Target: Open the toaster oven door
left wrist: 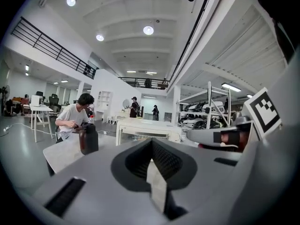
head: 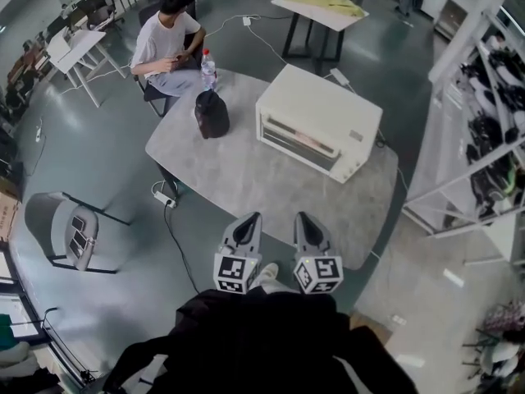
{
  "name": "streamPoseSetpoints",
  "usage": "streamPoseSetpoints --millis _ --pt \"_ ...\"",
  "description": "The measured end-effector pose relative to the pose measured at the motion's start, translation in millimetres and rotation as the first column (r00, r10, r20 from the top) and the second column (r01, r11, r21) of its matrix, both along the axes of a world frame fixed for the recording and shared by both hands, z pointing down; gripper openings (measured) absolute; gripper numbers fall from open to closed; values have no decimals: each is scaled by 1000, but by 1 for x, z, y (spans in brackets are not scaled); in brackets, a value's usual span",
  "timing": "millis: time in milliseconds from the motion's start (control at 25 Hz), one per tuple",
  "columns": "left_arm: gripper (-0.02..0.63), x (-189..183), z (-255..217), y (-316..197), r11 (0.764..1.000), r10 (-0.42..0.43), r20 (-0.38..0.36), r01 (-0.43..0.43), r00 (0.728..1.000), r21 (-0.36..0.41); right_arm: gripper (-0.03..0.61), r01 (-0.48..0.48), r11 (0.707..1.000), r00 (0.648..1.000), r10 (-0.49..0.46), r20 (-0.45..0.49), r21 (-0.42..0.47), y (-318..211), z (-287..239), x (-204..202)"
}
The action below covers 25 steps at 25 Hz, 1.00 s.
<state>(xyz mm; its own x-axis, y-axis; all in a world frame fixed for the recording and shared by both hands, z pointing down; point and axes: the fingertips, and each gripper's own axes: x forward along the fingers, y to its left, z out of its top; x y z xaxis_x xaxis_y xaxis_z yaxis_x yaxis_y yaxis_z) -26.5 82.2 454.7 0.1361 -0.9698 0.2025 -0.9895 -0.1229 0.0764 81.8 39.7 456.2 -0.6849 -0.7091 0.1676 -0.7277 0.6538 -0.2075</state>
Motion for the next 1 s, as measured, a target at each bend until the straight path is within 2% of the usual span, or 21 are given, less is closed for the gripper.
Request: streamPoseSetpoints --millis 400,680,1000 --pt "3 -3 9 -92 999 51 7 -51 999 -17 3 -30 1000 999 30 -21 -1 -86 4 -5" --pt "3 -7 8 -127 996 81 7 -80 997 -33 3 -71 998 997 70 -11 -4 -116 0 -5" --pt "3 -30 2 -179 988 146 -15 -147 989 -47 3 -180 983 983 179 -26 -28 -156 1 -16"
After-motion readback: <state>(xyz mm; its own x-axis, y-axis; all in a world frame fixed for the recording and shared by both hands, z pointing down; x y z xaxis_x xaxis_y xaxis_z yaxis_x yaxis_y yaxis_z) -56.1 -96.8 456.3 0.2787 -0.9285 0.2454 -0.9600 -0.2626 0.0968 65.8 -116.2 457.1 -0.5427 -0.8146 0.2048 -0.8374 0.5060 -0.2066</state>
